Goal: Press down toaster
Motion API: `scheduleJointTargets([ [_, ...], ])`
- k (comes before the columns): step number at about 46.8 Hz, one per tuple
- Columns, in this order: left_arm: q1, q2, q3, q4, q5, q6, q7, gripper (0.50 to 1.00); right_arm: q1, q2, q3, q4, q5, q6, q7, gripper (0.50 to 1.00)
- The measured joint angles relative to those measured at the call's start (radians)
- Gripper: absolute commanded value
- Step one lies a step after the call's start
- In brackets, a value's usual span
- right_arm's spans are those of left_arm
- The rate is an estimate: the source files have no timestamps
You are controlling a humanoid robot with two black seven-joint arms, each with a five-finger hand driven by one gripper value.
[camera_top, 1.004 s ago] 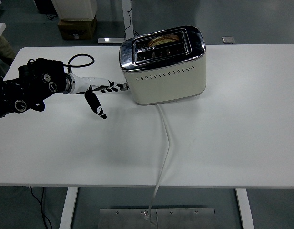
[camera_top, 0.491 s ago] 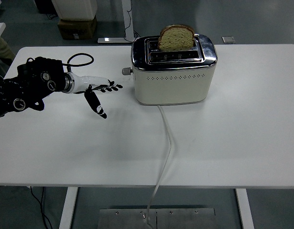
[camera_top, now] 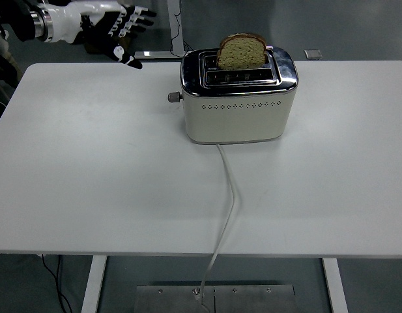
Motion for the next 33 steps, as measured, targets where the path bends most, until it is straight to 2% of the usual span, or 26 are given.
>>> scheduleJointTargets([
  [5, 0.006, -0.008, -0.033, 0.001, -0.111, 0.016, -0.001, 1.000, 0.002, 0.000, 0.000, 0.000, -0.002, 0.000, 0.000, 0.998],
  [11, 0.024, -0.021, -0.083, 0.016, -0.248, 0.068, -0.013, 1.000, 0.003, 0.000, 0.000, 0.002, -0.002, 0.000, 0.000, 1.000],
  [17, 0.054, -0.060, -0.136, 0.116, -0.384, 0.081, -0.044, 1.000, 0.003, 0.000, 0.000, 0.003, -0.001, 0.000, 0.000, 1.000],
  [25, 0.114, -0.147, -0.196, 0.305, -0.579, 0.096, -0.048, 1.000, 0.004, 0.000, 0.001, 0.003, 0.000, 0.000, 0.000, 0.998],
  [33, 0.208, -0.172, -0.267, 0.350, -0.687, 0.109, -0.049, 1.000, 0.005, 0.000, 0.001, 0.004, 0.001, 0.000, 0.000, 0.998],
])
